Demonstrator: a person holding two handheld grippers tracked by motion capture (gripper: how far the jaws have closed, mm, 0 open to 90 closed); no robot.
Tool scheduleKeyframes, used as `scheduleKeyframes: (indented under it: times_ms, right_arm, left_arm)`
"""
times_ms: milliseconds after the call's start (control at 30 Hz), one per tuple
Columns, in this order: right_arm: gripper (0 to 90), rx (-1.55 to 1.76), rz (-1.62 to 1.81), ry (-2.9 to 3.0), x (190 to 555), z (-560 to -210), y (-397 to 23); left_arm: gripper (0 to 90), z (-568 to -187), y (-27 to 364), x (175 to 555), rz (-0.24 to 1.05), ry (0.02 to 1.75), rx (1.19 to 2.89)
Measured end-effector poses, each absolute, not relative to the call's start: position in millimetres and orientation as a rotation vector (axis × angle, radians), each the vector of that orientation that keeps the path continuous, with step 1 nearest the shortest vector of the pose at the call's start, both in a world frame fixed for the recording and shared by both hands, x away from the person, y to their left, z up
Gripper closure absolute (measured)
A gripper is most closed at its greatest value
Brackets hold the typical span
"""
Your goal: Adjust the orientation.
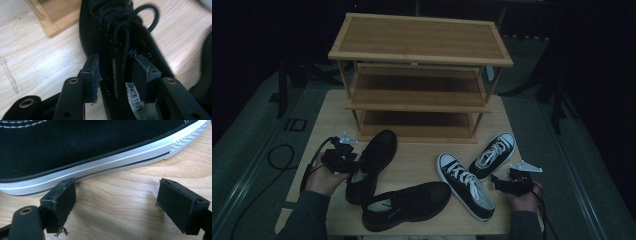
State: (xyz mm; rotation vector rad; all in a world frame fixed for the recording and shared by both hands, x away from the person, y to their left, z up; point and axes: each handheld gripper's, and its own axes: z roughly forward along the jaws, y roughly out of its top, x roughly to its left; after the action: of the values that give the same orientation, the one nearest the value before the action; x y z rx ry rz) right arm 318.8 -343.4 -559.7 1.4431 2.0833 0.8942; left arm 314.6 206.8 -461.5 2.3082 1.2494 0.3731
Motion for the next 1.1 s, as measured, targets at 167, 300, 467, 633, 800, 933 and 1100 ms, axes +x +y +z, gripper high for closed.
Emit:
scheduleKeyframes:
  times_ms: [167, 300, 467, 633, 800, 933, 1100]
  right_arm:
    - [15.8, 1.443, 0.894, 2.083, 318.8, -559.7, -343.4]
    - [15.7, 1.443, 0.894, 2.083, 318.8, -559.7, -343.4]
    - [15.7, 1.443, 0.894, 2.083, 318.8, -559.7, -343.4]
    - [15.7, 1.443, 0.894, 2.084, 318.8, -559.6, -343.4]
    - [15.3, 1.445, 0.896, 2.085, 319.3, -559.6, -343.4]
    - [15.3, 1.444, 0.896, 2.085, 319.3, -559.7, -343.4]
    - [15.3, 1.444, 0.896, 2.085, 319.3, -559.7, -343.4]
  left_arm:
    - [73.7, -468.0, 201.7, 320.5, 0.365, 1.246, 2.381]
    - [83.0, -465.8, 201.9, 321.0, 0.375, 1.237, 2.409]
    - [84.5, -463.6, 207.2, 323.4, 0.400, 1.240, 2.430]
    - [85.4, -463.2, 217.5, 327.5, 0.449, 1.292, 2.433]
    - [85.3, -463.8, 222.6, 334.0, 0.394, 1.224, 2.405]
    - [84.6, -465.5, 218.8, 341.4, 0.382, 1.212, 2.413]
    - [83.3, -470.0, 217.8, 345.0, 0.372, 1.210, 2.420]
